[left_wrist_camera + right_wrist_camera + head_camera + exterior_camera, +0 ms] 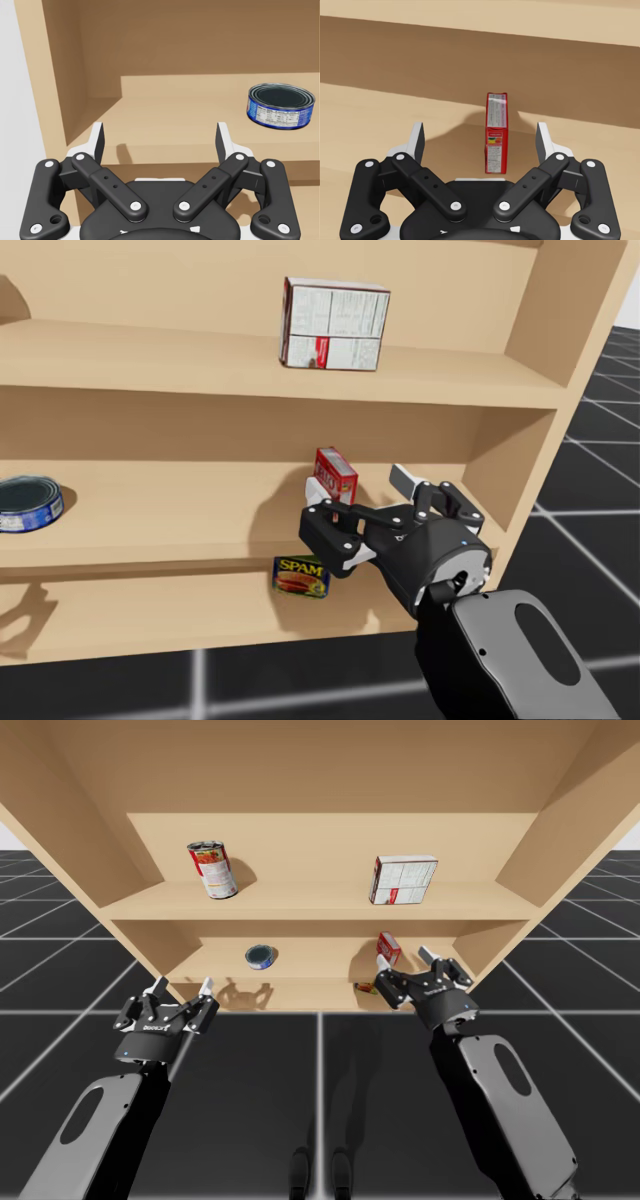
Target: Find the gelatin box on the shelf and bring it to me.
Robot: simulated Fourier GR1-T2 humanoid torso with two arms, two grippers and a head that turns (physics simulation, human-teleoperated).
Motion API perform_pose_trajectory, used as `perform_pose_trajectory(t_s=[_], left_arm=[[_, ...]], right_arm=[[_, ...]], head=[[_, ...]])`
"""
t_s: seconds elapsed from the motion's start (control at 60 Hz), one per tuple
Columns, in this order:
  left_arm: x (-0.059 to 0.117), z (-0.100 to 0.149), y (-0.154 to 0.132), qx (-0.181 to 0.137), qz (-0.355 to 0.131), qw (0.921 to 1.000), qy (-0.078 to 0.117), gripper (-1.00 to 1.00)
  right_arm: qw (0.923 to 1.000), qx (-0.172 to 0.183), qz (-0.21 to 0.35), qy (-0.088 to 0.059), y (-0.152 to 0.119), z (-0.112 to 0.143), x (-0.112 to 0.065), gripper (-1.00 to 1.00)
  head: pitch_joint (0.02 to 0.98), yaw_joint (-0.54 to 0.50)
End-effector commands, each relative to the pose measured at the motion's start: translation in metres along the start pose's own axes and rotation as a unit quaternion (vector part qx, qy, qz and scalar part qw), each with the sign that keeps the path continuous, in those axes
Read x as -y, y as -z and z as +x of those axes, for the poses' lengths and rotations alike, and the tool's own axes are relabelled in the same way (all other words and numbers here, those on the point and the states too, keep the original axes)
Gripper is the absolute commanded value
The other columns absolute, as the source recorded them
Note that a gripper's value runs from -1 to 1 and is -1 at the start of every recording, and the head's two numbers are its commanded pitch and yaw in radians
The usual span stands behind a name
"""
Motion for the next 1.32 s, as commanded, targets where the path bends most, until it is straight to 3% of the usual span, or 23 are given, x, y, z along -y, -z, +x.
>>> perform_pose_trajectory(t_s=[0.017,0.133,0.183,0.4,0.5,0.533,0.567,0.617,0.633,0.667,0.817,0.917,1.0,1.183,1.317], left_arm=[[-0.001,0.0,0.0,0.001,0.001,1.0,0.002,-1.0],[-0.001,-0.001,0.0,0.001,0.001,1.0,0.001,-1.0],[-0.002,0.0,0.0,0.001,0.001,1.0,0.0,-1.0],[-0.003,0.0,0.0,0.0,0.003,1.0,-0.004,-1.0],[-0.004,0.0,0.0,0.0,0.003,1.0,-0.004,-1.0],[-0.004,0.0,0.0,0.001,0.003,1.0,-0.005,-1.0],[-0.004,0.001,0.0,0.001,0.004,1.0,-0.005,-1.0],[-0.004,0.001,0.0,0.001,0.004,1.0,-0.005,-1.0],[-0.004,0.001,0.0,0.001,0.005,1.0,-0.005,-1.0],[-0.004,0.001,0.0,0.002,0.005,1.0,-0.005,-1.0],[-0.005,0.001,0.0,0.002,0.007,1.0,-0.005,-1.0],[-0.006,0.001,0.0,0.003,0.007,1.0,-0.005,-1.0],[-0.006,0.001,0.0,0.003,0.007,1.0,-0.005,-1.0],[-0.007,0.001,0.0,0.004,0.008,0.9999,-0.006,-1.0],[-0.007,0.001,0.0,0.004,0.008,0.9999,-0.005,-1.0]], right_arm=[[0.9998,-0.014,-0.009,-0.007,0.019,-0.009,-0.002,-1.0],[0.9996,-0.023,-0.015,-0.008,0.032,-0.012,-0.001,-1.0],[0.9993,-0.028,-0.021,-0.016,0.038,-0.015,-0.001,-1.0],[0.9976,-0.05,-0.037,-0.028,0.056,-0.029,0.001,-1.0],[0.9971,-0.062,-0.036,-0.025,0.062,-0.038,0.003,-1.0],[0.997,-0.06,-0.036,-0.032,0.063,-0.039,0.004,-1.0],[0.9971,-0.058,-0.038,-0.031,0.063,-0.04,0.004,-0.79],[0.9979,-0.042,-0.04,-0.03,0.062,-0.039,0.006,0.79],[0.9978,-0.04,-0.042,-0.03,0.061,-0.039,0.006,0.94],[0.9981,-0.034,-0.044,-0.027,0.058,-0.036,0.007,1.0],[0.9982,-0.018,-0.048,-0.03,0.044,-0.024,0.011,1.0],[0.998,-0.002,-0.05,-0.039,0.026,-0.016,0.012,1.0],[0.9976,0.016,-0.049,-0.046,0.005,-0.008,0.01,1.0],[0.9977,0.035,-0.038,-0.043,-0.043,0.002,0.007,1.0],[0.9968,0.053,-0.035,-0.049,-0.076,0.007,0.001,1.0]], head=[[0.553,-0.24],[0.555,-0.23],[0.557,-0.23],[0.56,-0.22],[0.562,-0.21],[0.561,-0.21],[0.561,-0.21],[0.56,-0.21],[0.56,-0.21],[0.559,-0.21],[0.558,-0.21],[0.557,-0.21],[0.551,-0.21],[0.54,-0.21],[0.537,-0.2]])
